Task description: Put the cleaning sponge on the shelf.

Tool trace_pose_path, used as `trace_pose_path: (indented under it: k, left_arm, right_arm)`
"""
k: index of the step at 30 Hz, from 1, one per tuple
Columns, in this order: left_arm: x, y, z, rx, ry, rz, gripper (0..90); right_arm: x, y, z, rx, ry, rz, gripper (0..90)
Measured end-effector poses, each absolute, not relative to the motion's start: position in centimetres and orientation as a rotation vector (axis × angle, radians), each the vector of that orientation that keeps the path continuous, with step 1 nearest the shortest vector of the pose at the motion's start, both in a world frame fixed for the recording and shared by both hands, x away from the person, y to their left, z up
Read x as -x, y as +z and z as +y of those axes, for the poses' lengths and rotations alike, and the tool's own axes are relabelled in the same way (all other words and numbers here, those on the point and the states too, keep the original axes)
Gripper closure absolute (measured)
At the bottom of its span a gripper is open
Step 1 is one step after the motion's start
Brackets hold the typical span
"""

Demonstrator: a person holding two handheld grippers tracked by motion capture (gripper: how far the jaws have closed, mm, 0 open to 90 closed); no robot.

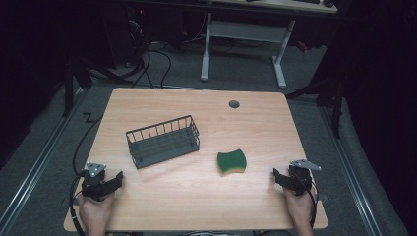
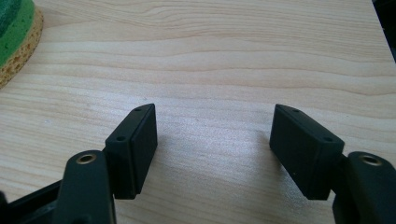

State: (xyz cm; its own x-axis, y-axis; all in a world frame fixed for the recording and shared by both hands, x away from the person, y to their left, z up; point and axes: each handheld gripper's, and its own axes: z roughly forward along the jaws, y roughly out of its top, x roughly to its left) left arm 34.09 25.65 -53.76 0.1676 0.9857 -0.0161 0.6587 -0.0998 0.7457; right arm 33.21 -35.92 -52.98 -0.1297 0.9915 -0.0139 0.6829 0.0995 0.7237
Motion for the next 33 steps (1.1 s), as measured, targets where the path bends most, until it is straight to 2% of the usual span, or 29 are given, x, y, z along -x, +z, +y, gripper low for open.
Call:
trace_pose_path:
  k: [18,26,33]
  left_arm:
    - [-34.14,-53.75,25.57,-1.836,0.670,1.546,31.6]
    - [-33.85,-53.67,25.66,-1.819,0.668,1.555,39.3]
    - [-33.57,-53.61,25.77,-1.803,0.651,1.558,41.9]
  right_arm:
    - [-33.22,-52.99,-35.93,-1.628,0.789,1.877,31.3]
    - [-33.23,-52.99,-35.94,-1.626,0.788,1.878,31.3]
    - [-33.22,-52.99,-35.93,-1.628,0.788,1.877,31.3]
